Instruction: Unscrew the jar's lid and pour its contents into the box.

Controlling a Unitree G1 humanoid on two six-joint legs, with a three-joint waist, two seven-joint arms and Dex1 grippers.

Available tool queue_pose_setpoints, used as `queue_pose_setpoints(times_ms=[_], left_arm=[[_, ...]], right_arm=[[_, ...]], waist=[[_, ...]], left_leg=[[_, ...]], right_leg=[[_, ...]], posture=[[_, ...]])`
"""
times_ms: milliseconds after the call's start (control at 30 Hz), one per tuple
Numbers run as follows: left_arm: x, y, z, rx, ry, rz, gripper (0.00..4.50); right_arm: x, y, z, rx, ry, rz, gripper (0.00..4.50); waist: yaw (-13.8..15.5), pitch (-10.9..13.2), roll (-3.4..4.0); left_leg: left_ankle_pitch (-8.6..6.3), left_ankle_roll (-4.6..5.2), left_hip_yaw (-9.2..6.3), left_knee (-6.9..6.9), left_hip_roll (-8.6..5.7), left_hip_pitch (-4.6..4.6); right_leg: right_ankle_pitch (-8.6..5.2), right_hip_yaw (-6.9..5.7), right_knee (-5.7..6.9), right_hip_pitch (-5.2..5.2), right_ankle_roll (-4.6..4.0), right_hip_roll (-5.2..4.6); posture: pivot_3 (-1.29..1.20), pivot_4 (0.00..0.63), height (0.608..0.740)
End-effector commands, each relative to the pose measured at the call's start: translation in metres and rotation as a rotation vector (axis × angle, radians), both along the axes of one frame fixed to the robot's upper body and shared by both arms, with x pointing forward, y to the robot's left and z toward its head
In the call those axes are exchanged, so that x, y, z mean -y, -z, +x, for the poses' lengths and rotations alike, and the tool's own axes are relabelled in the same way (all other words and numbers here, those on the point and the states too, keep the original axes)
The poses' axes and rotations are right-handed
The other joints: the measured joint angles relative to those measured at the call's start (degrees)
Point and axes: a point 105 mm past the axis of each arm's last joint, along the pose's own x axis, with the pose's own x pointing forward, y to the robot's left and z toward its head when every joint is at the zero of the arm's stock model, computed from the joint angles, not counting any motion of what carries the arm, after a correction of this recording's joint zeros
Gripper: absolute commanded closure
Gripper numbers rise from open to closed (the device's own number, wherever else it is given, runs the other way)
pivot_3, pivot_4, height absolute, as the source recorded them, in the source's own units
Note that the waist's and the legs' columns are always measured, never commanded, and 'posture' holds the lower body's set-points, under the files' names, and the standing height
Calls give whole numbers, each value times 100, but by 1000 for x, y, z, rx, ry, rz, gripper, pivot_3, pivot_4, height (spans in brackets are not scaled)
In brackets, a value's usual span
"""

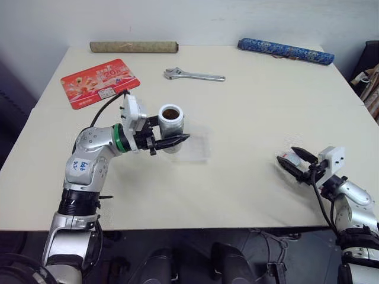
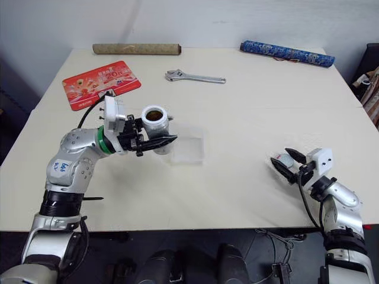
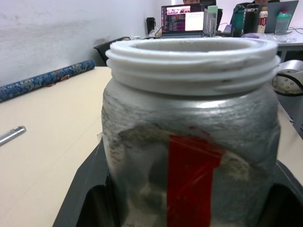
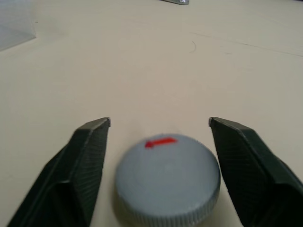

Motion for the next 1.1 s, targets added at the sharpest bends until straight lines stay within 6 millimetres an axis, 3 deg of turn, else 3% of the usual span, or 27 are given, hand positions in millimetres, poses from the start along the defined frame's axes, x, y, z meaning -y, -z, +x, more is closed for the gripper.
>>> queue_pose_setpoints(times_ms=[33, 200, 300, 400, 533, 700, 800, 900, 1100], left_arm=[[-9, -17, 7, 17, -37, -43, 2148], [-21, -15, 33, 33, -155, 91, 2148], [-30, -8, 51, 57, -241, 219, 2148], [-25, -12, 60, 158, -257, 282, 2148], [-15, -15, 69, 390, -310, 396, 2148], [4, -14, 78, 718, -375, 533, 2148], [17, -26, 77, 993, -429, 546, 2148], [31, -18, 67, 1350, -346, 690, 2148], [44, -29, 64, 1829, -398, 680, 2148]], right_arm=[[1, -34, -9, 102, -41, -3, 73], [-50, -70, -34, 134, -284, -38, 32], [-82, -79, -52, 123, -419, -62, 32], [-103, -85, -63, 116, -472, -58, 32], [-111, -78, -69, 83, -480, -66, 32], [-109, -72, -70, 60, -433, -57, 32], [-110, -68, -71, 51, -419, -48, 32], [-112, -66, -70, 51, -398, -29, 32], [-116, -65, -67, 62, -376, -6, 32]], waist=[[7, 3, 5], [26, 5, 9], [33, 5, 9], [40, 5, 9], [116, 6, 8], [178, 5, 7], [184, 7, 4], [178, 8, 2], [176, 8, 1]], left_leg=[[0, 0, 0, 0, 0, 0], [0, 0, -9, 5, -2, -4], [-2, -3, -12, 3, -1, -3], [-4, -4, -12, 2, -3, -5], [-7, 2, -15, 3, -9, -10], [-13, 14, -12, 3, -23, -12], [-15, 23, -14, 3, -30, -15], [-17, 26, -14, -1, -37, -20], [-17, 34, -10, -5, -40, -21]], right_leg=[[0, 0, 0, 0, 0, 0], [0, -2, 4, -1, 0, -3], [0, -5, 2, -1, -1, -2], [0, -6, 0, -2, -1, -4], [1, -11, -1, -6, -2, -14], [1, -12, 0, -8, -2, -25], [3, -14, -1, -8, 1, -32], [5, -15, -4, -11, 5, -34], [5, -11, 0, -15, 6, -36]], posture=[[0, 150, 740], [0, 150, 740], [0, 150, 740], [0, 150, 740], [0, 150, 740], [0, 150, 740], [0, 150, 740], [0, 150, 740], [0, 150, 740]])
